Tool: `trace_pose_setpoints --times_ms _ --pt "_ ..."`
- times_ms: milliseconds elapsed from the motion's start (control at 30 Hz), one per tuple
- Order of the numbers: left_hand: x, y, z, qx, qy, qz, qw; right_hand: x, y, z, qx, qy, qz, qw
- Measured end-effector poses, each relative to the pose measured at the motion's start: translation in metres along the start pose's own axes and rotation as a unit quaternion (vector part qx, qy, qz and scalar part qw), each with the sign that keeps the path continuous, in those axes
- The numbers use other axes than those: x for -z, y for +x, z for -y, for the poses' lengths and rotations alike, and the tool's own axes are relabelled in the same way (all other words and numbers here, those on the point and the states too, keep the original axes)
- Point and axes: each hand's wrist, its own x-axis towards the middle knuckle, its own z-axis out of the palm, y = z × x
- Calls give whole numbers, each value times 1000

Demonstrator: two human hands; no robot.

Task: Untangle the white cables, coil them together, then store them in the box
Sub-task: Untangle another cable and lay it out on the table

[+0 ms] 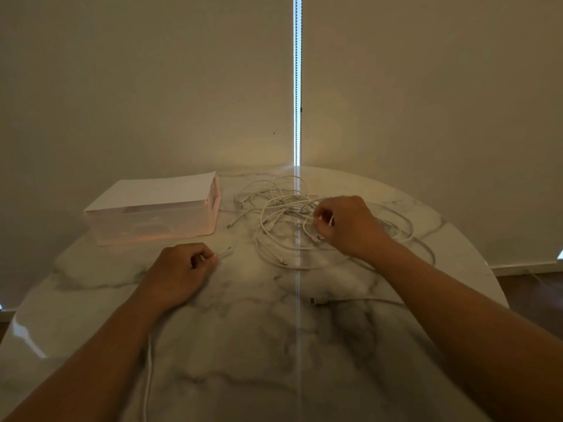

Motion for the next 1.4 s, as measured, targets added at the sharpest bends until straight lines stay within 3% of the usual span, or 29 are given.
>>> trace_pose_setpoints --times_ms 133,233,300,400,467,667,800,867,967,1100,1267,1333,1400 --pt "1 -1 1 -10 -10 -7 1000 11 26 -13 -85 -15 -54 995" --pt "2 -1 3 -10 -15 -8 1000 14 30 -25 -164 -109 -33 980" --pt "2 -1 4 -9 -15 -7 1000 12 21 -20 -113 -104 12 988" --pt "2 0 3 -8 -12 0 1000 13 5 -4 3 -39 184 982" --pt "2 0 2 -6 -10 1 1000 14 2 -5 4 9 229 973" --pt "2 0 2 -7 -6 -1 1000 7 18 -18 -121 81 122 982" --pt "2 1 3 -4 -9 2 1000 -15 33 -22 -115 -72 128 982" --pt "1 1 3 -5 -11 1 1000 -24 35 -21 -119 -95 143 978" --pt "2 0 4 -7 -10 -2 1000 -31 35 -24 -131 -77 106 983" --pt "1 2 5 -12 -6 0 1000 -26 37 -27 -155 -20 -25 987" --pt "0 3 7 -14 -6 1 1000 -19 39 -29 -191 31 -131 972" --pt "0 3 7 -14 -6 1 1000 -16 39 -29 -195 46 -151 968" --pt "-1 3 7 -15 -5 1 1000 -14 39 -29 -183 24 -121 975"
